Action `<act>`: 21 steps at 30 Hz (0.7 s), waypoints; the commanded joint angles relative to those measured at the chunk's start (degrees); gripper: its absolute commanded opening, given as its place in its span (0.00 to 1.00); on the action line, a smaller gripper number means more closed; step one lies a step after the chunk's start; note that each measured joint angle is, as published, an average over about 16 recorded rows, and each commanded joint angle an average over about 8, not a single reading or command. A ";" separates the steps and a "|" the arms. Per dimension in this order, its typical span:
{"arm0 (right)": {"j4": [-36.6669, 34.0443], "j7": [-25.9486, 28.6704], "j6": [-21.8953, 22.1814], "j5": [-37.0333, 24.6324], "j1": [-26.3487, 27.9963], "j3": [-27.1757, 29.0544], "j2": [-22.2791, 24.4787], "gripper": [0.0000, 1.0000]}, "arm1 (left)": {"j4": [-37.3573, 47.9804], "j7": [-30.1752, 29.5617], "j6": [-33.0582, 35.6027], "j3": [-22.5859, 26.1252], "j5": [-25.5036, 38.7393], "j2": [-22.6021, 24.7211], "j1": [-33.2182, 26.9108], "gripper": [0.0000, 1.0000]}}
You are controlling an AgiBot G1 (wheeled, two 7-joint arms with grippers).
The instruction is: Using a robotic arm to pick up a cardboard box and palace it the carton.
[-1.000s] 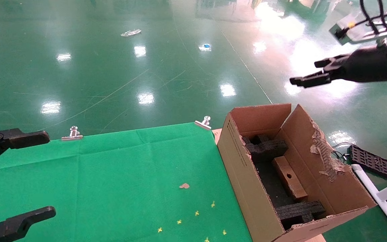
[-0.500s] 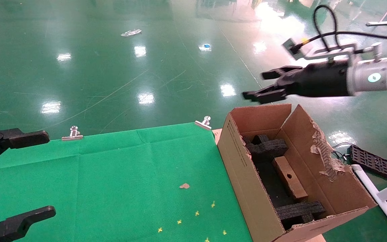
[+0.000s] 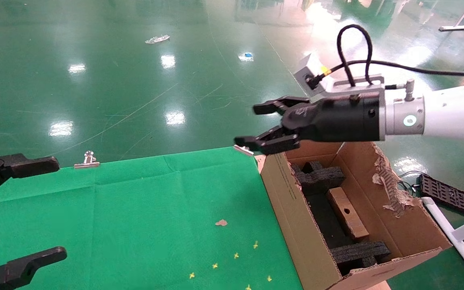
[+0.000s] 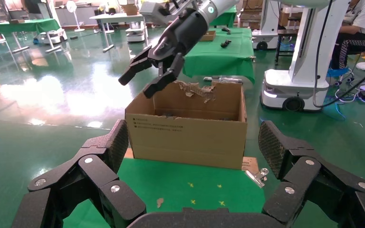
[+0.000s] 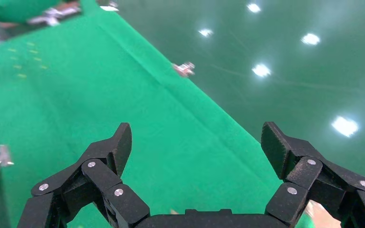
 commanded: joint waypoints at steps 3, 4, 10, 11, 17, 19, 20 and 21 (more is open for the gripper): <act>3.13 -0.81 -1.57 1.07 -4.32 5.14 -0.24 1.00 | 0.00 0.00 0.00 0.01 -0.01 0.00 0.00 1.00; 3.89 -1.00 -1.95 1.33 -5.37 6.38 -0.30 1.00 | 0.00 0.01 0.00 0.01 -0.01 0.00 0.00 1.00; 8.57 -2.21 -4.29 2.92 -11.83 14.06 -0.65 1.00 | 0.00 0.01 -0.01 0.02 -0.02 -0.01 -0.01 1.00; 9.36 -2.42 -4.69 3.20 -12.92 15.36 -0.71 1.00 | 0.00 0.01 -0.01 0.03 -0.02 -0.01 -0.01 1.00; 14.03 -3.62 -7.03 4.79 -19.37 23.03 -1.07 1.00 | 0.00 0.02 -0.02 0.04 -0.03 -0.02 -0.01 1.00; 15.57 -4.02 -7.80 5.32 -21.50 25.56 -1.18 1.00 | 0.00 0.02 -0.02 0.04 -0.03 -0.02 -0.01 1.00; 16.36 -4.23 -8.20 5.59 -22.59 26.86 -1.24 1.00 | 0.00 0.02 -0.02 0.04 -0.03 -0.02 -0.01 1.00; 17.15 -4.43 -8.59 5.86 -23.68 28.16 -1.30 1.00 | 0.00 0.02 -0.02 0.05 -0.03 -0.02 -0.01 1.00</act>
